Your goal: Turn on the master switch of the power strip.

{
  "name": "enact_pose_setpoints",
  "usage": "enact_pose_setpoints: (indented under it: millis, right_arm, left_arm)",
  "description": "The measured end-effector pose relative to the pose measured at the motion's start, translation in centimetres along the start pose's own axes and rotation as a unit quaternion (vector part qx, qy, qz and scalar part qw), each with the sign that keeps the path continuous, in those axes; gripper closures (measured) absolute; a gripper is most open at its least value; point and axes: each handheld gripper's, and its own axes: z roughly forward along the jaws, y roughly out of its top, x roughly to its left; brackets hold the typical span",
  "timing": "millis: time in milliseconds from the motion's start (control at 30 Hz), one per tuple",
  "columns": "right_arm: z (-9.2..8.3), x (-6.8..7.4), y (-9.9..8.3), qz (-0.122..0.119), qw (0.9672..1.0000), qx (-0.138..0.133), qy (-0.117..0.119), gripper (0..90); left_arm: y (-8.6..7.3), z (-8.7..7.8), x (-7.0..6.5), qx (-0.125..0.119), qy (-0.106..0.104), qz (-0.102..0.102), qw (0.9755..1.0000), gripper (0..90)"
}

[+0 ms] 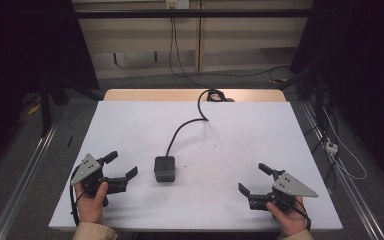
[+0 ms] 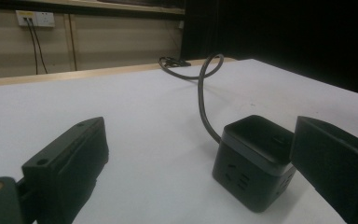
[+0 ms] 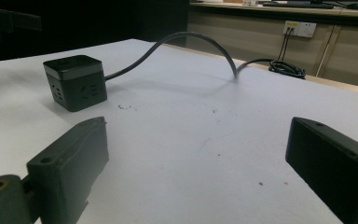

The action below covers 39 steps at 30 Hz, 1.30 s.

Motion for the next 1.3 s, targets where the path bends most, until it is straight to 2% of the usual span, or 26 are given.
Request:
enact_pose_setpoints:
  millis: [467,700,933,1300]
  right_arm:
    - [0.0,0.0,0.0,0.0,1.0,0.001,0.001,5.1]
    - [0.0,0.0,0.0,0.0,1.0,0.001,0.002,5.1]
    - [-0.1,0.0,-0.1,0.0,1.0,0.001,0.0,5.1]
    - [-0.1,0.0,-0.1,0.0,1.0,0.001,-0.001,5.1]
  left_arm:
    - [0.0,0.5,-0.1,-0.004,-0.014,-0.01,0.9998,3.5]
    - [0.0,0.9,-0.2,-0.007,-0.028,-0.02,0.9994,3.2]
    - [0.2,1.2,-0.5,-0.02,-0.035,-0.022,0.9989,3.3]
    - [0.3,2.1,-1.0,-0.015,-0.052,-0.026,0.9982,3.3]
